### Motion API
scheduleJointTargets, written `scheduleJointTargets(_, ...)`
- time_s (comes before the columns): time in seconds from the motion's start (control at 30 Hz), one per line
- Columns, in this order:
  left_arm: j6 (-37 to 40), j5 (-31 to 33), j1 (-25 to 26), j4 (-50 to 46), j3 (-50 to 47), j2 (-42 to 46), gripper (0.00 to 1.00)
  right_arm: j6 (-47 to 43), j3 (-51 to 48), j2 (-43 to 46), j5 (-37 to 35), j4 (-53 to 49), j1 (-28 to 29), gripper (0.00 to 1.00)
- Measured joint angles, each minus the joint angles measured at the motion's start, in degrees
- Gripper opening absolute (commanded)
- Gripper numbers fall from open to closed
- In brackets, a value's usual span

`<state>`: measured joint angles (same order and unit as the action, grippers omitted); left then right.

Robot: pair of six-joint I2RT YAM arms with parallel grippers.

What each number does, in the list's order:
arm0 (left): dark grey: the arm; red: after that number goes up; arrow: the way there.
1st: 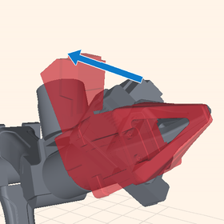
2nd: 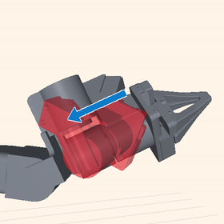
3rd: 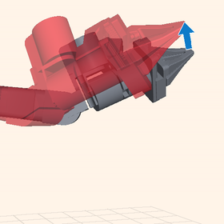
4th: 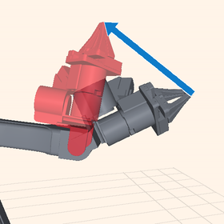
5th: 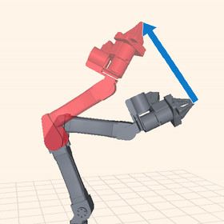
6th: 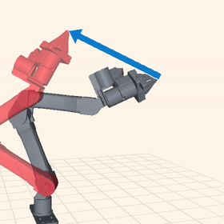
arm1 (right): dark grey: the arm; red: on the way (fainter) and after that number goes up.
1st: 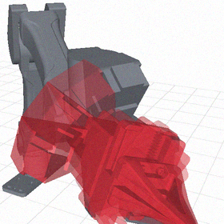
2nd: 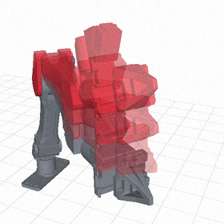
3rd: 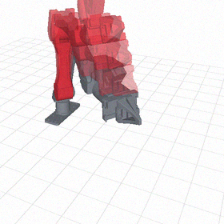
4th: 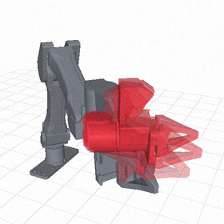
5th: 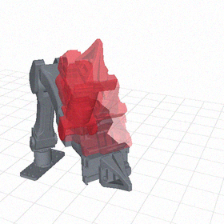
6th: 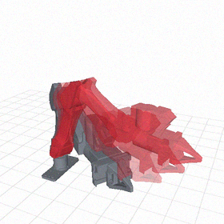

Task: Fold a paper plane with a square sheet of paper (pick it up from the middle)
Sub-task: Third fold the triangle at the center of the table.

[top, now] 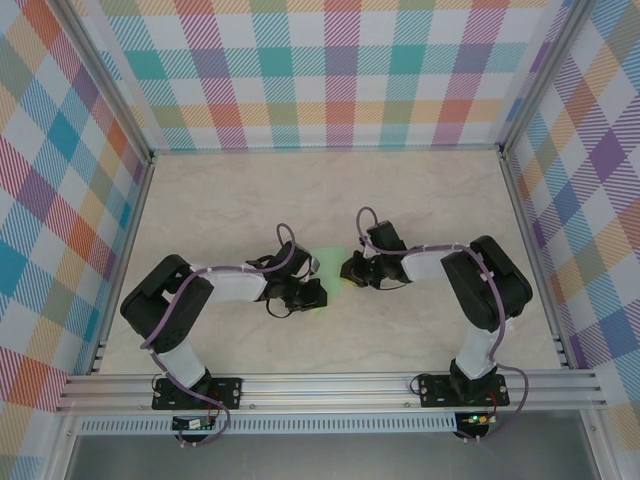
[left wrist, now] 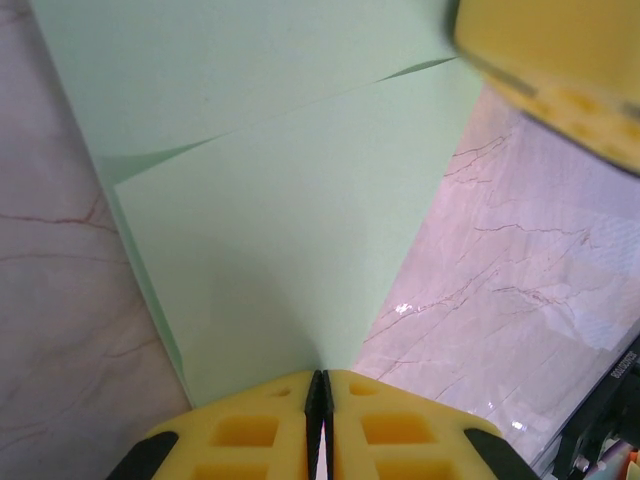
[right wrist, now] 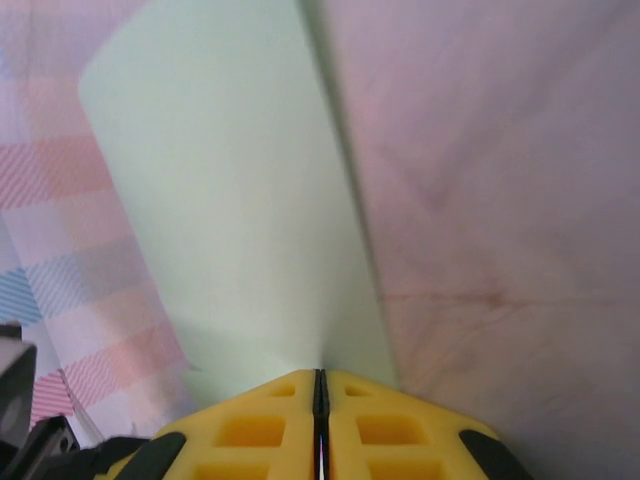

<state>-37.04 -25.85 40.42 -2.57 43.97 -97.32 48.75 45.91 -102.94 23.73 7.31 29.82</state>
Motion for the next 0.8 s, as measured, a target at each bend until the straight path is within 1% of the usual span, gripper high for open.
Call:
scheduleJointTargets(0.13, 0.48, 0.00, 0.00, -0.02, 0.00, 0.00, 0.12, -0.17, -0.04, 0.81, -1.40, 0.04, -0.66, 0.15)
scheduleJointTargets(0.27, 0.66, 0.00, 0.00, -0.04, 0.00, 0.00, 0.12, -0.15, -0.55, 3.78, -1.57, 0.20, -0.55, 0.16)
scheduleJointTargets(0.4, 0.68, 0.00, 0.00, -0.02, 0.00, 0.00, 0.13, -0.37, -0.55, 5.92, -0.15, 0.85, 1.36, 0.16)
scheduleJointTargets(0.6, 0.68, 0.02, 0.00, -0.04, 0.00, 0.09, 0.13, -0.33, -0.48, 3.34, 2.67, 0.81, 5.51, 0.15)
scheduleJointTargets(0.7, 0.70, 0.02, 0.00, -0.11, -0.02, 0.11, 0.13, -0.37, -0.35, 1.62, 3.45, 0.48, 5.92, 0.13)
scheduleJointTargets(0.8, 0.87, 0.22, 0.00, -0.57, 0.00, 0.46, 0.14, -0.92, 1.42, -0.52, 3.30, -2.29, 5.90, 0.11)
